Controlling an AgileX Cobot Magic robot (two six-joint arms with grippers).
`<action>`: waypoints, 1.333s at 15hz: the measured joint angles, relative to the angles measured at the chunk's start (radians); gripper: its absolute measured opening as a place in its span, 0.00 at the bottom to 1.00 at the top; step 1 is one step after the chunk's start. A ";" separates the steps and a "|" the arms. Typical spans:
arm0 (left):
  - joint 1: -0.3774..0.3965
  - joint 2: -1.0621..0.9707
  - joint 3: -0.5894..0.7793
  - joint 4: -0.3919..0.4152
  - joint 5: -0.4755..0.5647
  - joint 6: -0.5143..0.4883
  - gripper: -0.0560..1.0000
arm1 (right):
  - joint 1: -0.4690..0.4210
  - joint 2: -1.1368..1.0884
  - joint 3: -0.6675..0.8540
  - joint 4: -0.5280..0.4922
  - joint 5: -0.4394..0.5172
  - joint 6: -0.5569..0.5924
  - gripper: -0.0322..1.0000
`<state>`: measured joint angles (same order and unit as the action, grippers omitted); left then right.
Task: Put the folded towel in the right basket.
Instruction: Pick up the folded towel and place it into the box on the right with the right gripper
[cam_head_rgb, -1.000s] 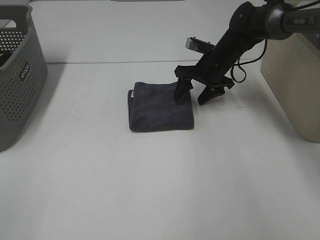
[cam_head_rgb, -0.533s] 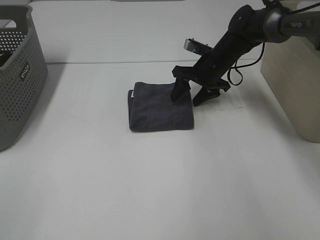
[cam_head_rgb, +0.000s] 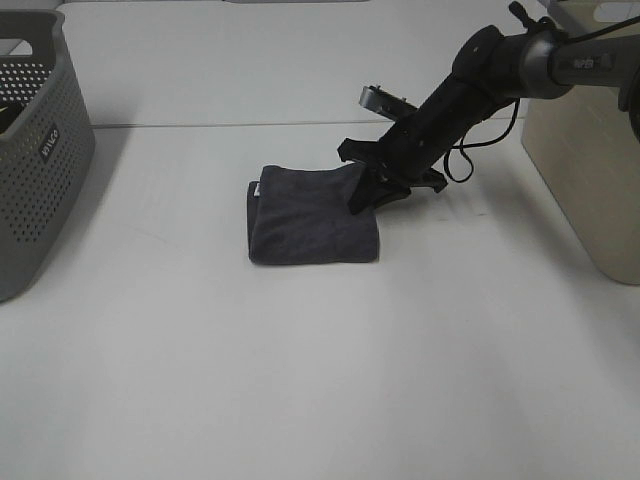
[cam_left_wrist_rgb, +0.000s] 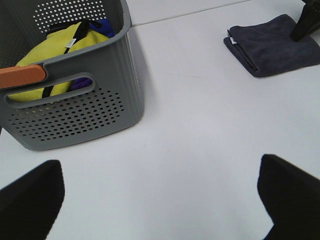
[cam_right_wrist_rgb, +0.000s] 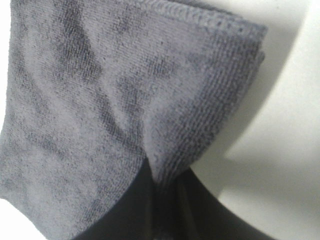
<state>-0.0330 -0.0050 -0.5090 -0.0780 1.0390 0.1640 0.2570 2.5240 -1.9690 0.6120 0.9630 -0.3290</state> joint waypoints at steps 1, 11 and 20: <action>0.000 0.000 0.000 0.000 0.000 0.000 0.99 | 0.000 0.000 -0.013 -0.006 0.019 -0.001 0.07; 0.000 0.000 0.000 0.000 0.000 0.000 0.99 | -0.031 -0.390 -0.250 -0.409 0.211 0.125 0.07; 0.000 0.000 0.000 0.000 0.000 0.000 0.99 | -0.526 -0.602 -0.242 -0.369 0.256 0.160 0.07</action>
<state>-0.0330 -0.0050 -0.5090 -0.0780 1.0390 0.1640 -0.2690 1.9220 -2.2110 0.2430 1.2190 -0.1690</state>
